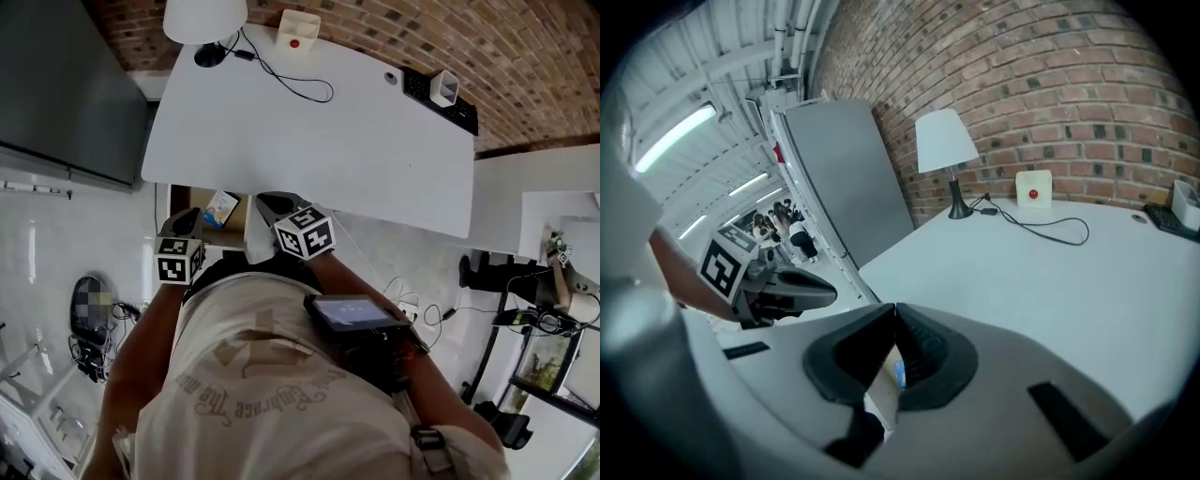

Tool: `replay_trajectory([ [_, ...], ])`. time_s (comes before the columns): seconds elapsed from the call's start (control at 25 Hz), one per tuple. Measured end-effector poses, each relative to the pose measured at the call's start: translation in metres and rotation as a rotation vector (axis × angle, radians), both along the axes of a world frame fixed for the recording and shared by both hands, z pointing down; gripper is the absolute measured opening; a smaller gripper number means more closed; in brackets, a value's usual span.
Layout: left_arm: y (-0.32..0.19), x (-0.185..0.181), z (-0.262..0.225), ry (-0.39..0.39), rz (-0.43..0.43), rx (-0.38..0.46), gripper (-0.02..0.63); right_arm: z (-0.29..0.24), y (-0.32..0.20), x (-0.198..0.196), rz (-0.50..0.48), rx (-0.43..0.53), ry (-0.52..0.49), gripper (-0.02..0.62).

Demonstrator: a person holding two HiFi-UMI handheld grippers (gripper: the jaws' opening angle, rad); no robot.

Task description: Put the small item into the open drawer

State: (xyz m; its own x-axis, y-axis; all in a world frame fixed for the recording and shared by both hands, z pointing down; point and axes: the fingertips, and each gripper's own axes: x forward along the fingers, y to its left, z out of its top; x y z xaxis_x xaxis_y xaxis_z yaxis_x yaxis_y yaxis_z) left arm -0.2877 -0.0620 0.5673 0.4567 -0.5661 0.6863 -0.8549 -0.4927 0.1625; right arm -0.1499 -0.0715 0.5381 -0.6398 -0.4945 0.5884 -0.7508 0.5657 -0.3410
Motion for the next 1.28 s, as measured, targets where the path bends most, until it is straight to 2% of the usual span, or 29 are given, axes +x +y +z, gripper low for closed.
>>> replay_trajectory([
  [0.44,-0.027,0.016,-0.073,0.087,-0.002,0.177,0.011,-0.085,-0.025,0.008,0.01,0.199,-0.137,0.006],
  [0.72,-0.023,0.036,-0.102,0.128,0.039,0.261,0.011,-0.11,-0.012,0.016,-0.008,0.272,-0.143,0.006],
  [1.28,0.007,0.053,-0.098,0.14,0.089,0.245,0.011,-0.102,0.023,0.033,0.054,0.258,-0.147,0.006],
])
